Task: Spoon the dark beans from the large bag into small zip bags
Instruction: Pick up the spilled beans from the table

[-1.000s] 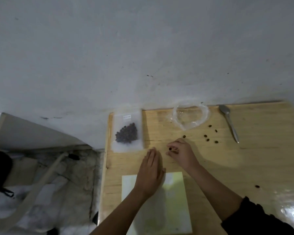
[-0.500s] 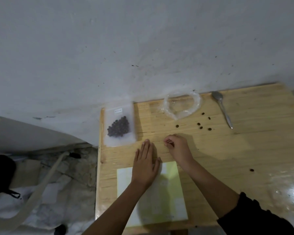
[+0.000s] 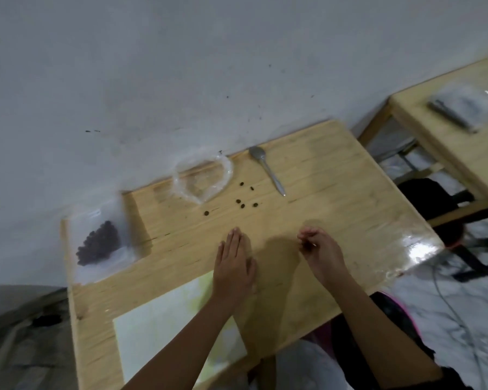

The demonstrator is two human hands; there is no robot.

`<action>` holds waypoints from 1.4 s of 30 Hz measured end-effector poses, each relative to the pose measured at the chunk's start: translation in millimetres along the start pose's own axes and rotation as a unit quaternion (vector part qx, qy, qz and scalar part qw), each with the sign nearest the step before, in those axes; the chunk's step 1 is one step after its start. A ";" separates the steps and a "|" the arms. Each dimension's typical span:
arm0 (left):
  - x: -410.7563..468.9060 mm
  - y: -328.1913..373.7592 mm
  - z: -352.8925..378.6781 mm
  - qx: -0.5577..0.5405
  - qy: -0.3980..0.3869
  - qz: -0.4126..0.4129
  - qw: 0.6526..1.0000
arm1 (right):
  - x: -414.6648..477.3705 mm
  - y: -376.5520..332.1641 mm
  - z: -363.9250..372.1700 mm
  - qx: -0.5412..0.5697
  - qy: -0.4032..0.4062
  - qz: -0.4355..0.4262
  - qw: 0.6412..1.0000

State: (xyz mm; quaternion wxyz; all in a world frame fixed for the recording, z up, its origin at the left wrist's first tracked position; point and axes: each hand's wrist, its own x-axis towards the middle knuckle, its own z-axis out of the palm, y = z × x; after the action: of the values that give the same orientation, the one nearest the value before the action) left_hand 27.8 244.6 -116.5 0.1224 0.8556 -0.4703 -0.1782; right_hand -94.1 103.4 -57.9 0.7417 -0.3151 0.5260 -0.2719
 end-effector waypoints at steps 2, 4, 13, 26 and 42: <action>4.6 14.0 7.8 -0.012 0.005 0.007 1.000 | 1.7 -8.5 -28.5 -0.114 0.035 -0.042 0.992; 6.9 23.5 13.3 -0.012 0.018 0.003 1.000 | 6.9 -11.3 -55.5 -0.334 0.048 -0.108 0.935; 4.1 19.3 27.4 -0.002 0.041 0.011 0.999 | 35.3 -5.3 -87.5 -0.529 -0.032 -0.222 0.818; 3.7 26.5 29.6 0.010 0.049 -0.021 0.999 | 39.6 -0.7 -96.0 -0.509 -0.048 -0.296 0.807; 2.3 29.4 30.5 0.009 0.061 -0.036 0.997 | 37.6 1.3 -82.1 -0.478 -0.082 -0.318 0.815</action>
State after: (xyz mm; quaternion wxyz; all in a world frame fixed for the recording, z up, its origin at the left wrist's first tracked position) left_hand -6.3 225.9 -133.4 0.1367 0.8822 -0.4326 -0.1258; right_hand -160.9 61.7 -102.1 0.4103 -0.8008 0.3977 -0.1797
